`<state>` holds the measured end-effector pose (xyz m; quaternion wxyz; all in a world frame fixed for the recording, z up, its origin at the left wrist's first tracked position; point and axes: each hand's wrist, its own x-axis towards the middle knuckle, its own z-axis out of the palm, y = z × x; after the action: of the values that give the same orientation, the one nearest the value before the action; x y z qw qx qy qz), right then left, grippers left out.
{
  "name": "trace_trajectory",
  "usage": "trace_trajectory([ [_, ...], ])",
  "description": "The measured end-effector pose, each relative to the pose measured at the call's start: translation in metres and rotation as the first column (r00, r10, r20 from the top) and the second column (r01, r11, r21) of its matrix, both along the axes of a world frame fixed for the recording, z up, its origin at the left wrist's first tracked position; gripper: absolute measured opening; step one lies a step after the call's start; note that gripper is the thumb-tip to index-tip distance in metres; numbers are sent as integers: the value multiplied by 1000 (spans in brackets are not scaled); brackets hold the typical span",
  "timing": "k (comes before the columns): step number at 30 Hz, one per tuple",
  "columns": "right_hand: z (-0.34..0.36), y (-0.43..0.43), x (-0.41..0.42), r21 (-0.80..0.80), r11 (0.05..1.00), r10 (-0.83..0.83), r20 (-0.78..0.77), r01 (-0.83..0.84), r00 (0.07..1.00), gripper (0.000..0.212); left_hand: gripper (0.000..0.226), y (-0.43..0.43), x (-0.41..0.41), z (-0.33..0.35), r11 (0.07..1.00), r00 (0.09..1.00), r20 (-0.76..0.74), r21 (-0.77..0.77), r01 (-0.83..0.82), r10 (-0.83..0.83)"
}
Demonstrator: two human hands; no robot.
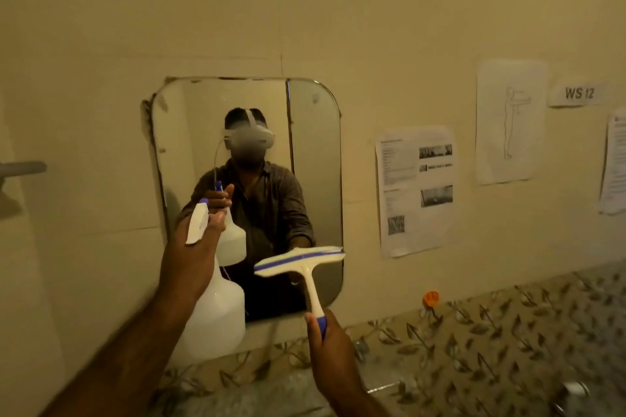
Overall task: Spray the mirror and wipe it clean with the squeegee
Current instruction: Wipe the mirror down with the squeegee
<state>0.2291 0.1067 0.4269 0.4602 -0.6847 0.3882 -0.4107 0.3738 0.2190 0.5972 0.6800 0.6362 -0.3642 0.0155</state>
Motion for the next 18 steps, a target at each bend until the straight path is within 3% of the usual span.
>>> trace_trajectory([
  [6, -62, 3, -9, 139, 989, -30, -181, 56, 983, 37, 52, 3, -13, -20, 998, 1000, -18, 68, -8, 10],
  [10, -41, 1, -24, 153, 985, -48, -177, 76, 983, 38, 51, 6, -22, -23, 996, 1000, -28, 86, 17, -15],
  [13, 35, 5, -43, -1, 999, -34, -26, 34, 999, 31, 53, 12, -19, -14, 997, 1000, -20, 74, 10, -9],
  [15, 110, 8, -57, -108, 993, 69, 150, -53, 986, 30, 53, 15, -18, -3, 998, 1000, -11, 57, -1, 2],
  [18, 217, -2, -66, -255, 964, 142, 270, -71, 952, 28, 52, 19, -20, 11, 1000, 1000, -12, 18, -3, 4],
])
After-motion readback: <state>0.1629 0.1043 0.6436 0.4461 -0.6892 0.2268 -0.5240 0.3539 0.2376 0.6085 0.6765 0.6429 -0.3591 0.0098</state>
